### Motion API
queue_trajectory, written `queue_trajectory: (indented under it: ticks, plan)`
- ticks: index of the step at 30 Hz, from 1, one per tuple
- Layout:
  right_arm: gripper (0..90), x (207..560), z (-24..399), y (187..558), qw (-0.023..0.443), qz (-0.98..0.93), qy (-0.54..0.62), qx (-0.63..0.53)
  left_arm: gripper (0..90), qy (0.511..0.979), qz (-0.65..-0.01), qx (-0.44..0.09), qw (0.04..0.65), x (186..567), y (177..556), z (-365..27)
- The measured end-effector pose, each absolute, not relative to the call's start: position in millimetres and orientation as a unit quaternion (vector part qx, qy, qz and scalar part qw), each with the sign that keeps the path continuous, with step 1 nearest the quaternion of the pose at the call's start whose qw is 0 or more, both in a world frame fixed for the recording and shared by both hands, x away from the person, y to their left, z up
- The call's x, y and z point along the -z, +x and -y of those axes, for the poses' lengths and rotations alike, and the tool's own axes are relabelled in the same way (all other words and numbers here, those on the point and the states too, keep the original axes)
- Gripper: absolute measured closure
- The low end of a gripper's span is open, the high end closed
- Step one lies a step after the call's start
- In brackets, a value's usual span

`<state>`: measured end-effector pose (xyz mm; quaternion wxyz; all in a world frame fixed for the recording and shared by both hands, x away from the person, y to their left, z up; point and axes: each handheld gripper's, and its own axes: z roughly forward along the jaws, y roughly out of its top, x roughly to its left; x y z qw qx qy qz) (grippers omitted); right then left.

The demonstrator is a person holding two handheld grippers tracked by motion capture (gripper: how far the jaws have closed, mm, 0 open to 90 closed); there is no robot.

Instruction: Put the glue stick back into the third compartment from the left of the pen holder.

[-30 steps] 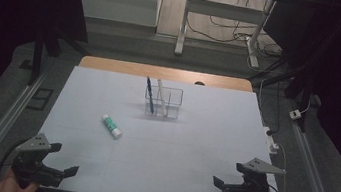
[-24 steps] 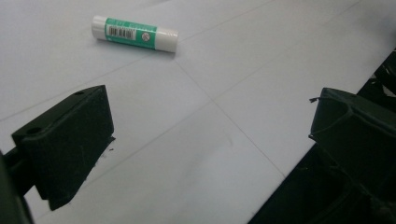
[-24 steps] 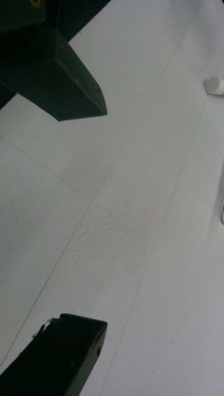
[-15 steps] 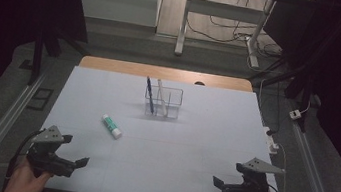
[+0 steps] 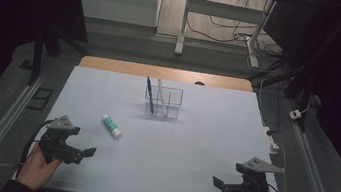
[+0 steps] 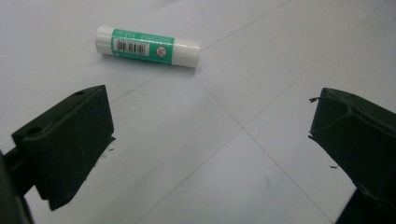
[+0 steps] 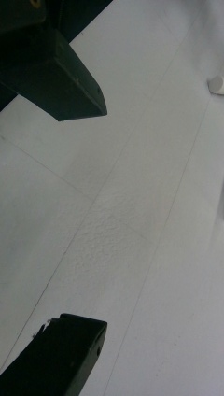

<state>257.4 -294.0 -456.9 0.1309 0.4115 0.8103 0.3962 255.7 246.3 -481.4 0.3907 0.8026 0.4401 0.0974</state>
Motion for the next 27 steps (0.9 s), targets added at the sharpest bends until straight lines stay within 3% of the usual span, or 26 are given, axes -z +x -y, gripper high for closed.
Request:
queue_trajectory:
  ticks: [27]
  plan:
    - [0.1,457.2,294.9,257.9,0.125,-0.808,0.416,-0.398,1.1,0.816,-0.43,-0.096,0.374,488.5,330.9,-243.5]
